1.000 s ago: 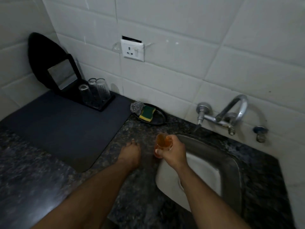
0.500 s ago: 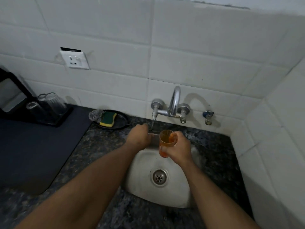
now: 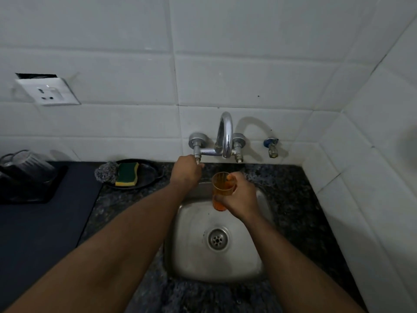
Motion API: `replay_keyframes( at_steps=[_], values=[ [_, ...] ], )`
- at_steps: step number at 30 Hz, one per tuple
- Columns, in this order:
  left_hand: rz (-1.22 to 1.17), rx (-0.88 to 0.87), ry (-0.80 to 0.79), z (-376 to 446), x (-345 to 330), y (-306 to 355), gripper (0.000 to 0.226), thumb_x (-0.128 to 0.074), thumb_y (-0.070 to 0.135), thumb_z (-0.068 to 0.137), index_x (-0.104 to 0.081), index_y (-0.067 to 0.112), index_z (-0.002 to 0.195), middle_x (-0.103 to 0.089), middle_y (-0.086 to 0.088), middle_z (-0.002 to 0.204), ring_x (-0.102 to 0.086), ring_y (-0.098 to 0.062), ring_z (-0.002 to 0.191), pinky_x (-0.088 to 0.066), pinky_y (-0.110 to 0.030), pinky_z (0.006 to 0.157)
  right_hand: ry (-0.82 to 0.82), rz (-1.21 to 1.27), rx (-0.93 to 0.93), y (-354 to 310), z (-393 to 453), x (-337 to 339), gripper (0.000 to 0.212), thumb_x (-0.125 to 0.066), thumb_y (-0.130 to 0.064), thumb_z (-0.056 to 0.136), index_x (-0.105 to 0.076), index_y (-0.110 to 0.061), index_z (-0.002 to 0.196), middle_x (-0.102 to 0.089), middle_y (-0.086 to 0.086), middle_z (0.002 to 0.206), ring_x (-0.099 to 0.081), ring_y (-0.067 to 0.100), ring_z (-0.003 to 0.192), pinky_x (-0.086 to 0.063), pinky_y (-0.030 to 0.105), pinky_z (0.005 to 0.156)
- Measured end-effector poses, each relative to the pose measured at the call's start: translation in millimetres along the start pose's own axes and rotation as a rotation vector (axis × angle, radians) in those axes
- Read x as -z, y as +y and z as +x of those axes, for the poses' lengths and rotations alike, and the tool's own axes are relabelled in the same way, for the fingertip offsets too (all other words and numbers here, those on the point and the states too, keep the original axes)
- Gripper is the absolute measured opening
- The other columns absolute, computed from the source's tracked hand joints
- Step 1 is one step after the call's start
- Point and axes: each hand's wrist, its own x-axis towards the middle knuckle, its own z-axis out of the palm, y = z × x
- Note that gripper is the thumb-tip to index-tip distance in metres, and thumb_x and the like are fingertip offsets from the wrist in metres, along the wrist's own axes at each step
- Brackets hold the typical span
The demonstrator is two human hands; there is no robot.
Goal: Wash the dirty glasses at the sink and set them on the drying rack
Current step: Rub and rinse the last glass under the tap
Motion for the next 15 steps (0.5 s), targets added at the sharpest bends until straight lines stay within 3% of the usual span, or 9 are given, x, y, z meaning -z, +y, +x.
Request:
replay_keyframes(
  at_steps=[3,6,9,15],
  values=[
    [-0.079,0.047,-0.021,7,-9,-2,0.031,-0.066,0.036,0.099,-0.069,0.005,0.101,-0.072,-0.014,0.098,-0.068,-0.029,0.085,-0.053,-0.034,0.070,0.005,-0.001,-0.016,2,-1,-1,0.056,-0.093,-0.030,0.065,-0.060,-0.029,0.110,-0.068,-0.013,0.099,-0.065,0.007,0.092,-0.053,0.027,0.078],
    [-0.137,0.108,-0.012,11,-16,1,0.030,-0.066,0.033,0.099,-0.069,0.003,0.105,-0.072,-0.016,0.101,-0.069,-0.032,0.090,-0.059,-0.039,0.078,-0.020,0.007,-0.033,2,-2,2,0.054,-0.093,-0.023,0.066,-0.059,-0.030,0.106,-0.064,-0.018,0.092,-0.062,0.000,0.086,-0.046,0.013,0.066],
    [-0.159,0.144,0.013,12,-20,5,0.028,-0.065,0.026,0.100,-0.069,0.000,0.111,-0.072,-0.018,0.106,-0.070,-0.033,0.094,-0.057,-0.036,0.078,-0.045,0.021,-0.035,4,-3,6,0.054,-0.094,-0.017,0.067,-0.058,-0.028,0.106,-0.062,-0.018,0.091,-0.059,-0.005,0.083,-0.044,0.005,0.055],
    [-0.262,0.231,0.046,13,-23,9,0.028,-0.062,0.022,0.101,-0.072,-0.001,0.111,-0.074,-0.018,0.104,-0.070,-0.032,0.093,-0.056,-0.036,0.076,-0.128,0.056,-0.032,15,-3,10,0.057,-0.092,-0.010,0.072,-0.056,-0.023,0.113,-0.059,-0.016,0.094,-0.056,-0.004,0.083,-0.043,0.001,0.054]
  ],
)
